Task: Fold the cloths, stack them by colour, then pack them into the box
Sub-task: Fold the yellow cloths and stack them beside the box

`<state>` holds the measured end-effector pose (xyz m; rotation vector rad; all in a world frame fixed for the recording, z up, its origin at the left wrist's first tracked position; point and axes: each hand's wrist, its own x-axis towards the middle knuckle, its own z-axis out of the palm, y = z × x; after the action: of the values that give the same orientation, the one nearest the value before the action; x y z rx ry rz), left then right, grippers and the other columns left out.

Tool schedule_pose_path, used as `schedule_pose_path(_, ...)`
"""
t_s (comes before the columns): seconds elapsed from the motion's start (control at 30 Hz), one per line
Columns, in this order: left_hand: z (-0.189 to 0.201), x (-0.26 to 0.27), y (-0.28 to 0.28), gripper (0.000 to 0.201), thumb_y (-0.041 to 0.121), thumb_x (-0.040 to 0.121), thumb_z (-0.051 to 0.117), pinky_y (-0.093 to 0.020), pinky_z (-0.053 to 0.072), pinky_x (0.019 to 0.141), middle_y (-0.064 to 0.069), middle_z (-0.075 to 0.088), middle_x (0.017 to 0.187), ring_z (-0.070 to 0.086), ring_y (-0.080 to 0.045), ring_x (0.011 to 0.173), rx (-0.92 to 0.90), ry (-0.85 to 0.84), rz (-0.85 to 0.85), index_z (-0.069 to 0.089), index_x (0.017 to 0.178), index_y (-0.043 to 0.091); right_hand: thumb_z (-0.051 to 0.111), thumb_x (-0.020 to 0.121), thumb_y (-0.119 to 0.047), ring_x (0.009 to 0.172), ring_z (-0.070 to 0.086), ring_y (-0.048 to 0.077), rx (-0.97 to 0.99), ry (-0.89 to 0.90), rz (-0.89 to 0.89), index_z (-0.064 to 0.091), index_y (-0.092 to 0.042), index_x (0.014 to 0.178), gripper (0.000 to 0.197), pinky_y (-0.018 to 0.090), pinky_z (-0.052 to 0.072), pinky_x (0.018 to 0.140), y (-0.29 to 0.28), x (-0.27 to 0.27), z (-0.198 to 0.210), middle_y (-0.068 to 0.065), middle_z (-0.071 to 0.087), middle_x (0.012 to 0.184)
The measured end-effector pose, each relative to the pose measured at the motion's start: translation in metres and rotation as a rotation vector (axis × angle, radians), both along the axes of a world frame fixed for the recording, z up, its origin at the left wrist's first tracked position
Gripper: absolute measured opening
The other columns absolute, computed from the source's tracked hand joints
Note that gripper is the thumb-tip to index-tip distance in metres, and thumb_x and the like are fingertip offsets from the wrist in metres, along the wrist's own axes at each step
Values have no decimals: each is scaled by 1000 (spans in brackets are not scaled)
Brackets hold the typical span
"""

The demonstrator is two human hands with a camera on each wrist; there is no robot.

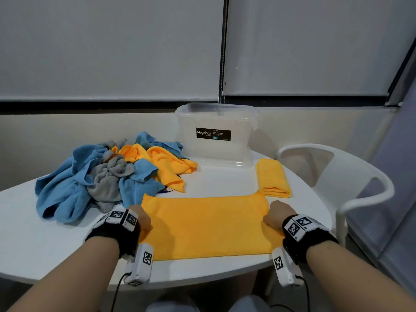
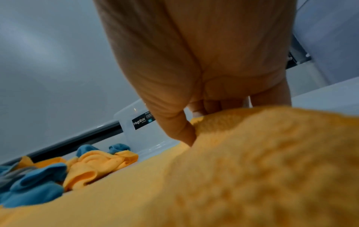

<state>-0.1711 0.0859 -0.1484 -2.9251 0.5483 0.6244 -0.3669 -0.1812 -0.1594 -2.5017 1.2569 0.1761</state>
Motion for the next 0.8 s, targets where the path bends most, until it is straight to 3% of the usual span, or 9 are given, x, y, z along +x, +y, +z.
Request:
schedule_pose_path(0.1,-1,7,10,22,30,91,56,-24,38,60,0,51,78,59,-15,80,-197,44,103,51,75,16,48,92,-14,83,47,19,31,-67,14,37,-15,71,24,22,33,57,-2,1,2,-2,40,74)
schedule_pose_path(0.17,-1,19,16,26,21,90,55,-25,32,56,-2,45,70,47,-18,67,-354,111,177,45,67,15,54,88,-14,80,48,19,76,-188,-2,43,-12,80,13,22,30,53,-8,-1,6,1,46,79)
schedule_pose_path(0.23,4,25,20,24,13,93,53,-29,32,58,-6,40,70,42,-22,66,-557,171,208,42,71,12,63,83,-13,76,50,18,165,-333,-25,49,-12,87,16,24,34,55,-14,-2,13,3,52,83)
schedule_pose_path(0.33,17,18,17,12,22,94,58,-36,45,63,-14,54,86,58,-31,74,-768,150,192,49,96,13,72,79,-11,71,54,22,365,-481,-60,53,-11,97,26,28,43,57,-13,1,28,9,56,86)
schedule_pose_path(0.5,38,-7,-17,30,13,94,53,-25,38,49,-8,55,89,46,-18,57,-854,61,-84,50,121,26,77,78,-12,74,61,22,407,-573,41,56,-9,106,36,33,53,63,13,20,42,11,61,88)
schedule_pose_path(0.53,38,-13,-24,29,13,95,50,-24,40,51,-6,59,99,50,-17,61,-830,41,-155,56,121,25,79,77,-14,77,62,22,383,-576,59,58,-9,106,37,36,55,69,21,26,41,11,63,89)
schedule_pose_path(0.6,35,-24,-40,29,14,96,48,-24,47,70,-4,59,123,61,-19,90,-748,14,-221,61,121,22,79,76,-17,80,64,23,329,-555,81,61,-6,104,35,37,54,75,35,36,37,11,65,91)
schedule_pose_path(0.67,27,-33,-54,31,17,97,50,-28,46,89,-2,53,136,55,-20,116,-682,10,-221,58,127,20,77,77,-17,77,61,24,289,-513,112,63,0,97,30,36,52,74,48,45,33,11,63,86)
schedule_pose_path(0.8,10,-47,-73,49,22,94,56,-31,47,93,-5,44,144,51,-23,123,-556,68,-224,44,141,17,74,79,-15,81,65,27,227,-409,138,56,-10,82,19,36,53,75,68,59,25,12,61,82)
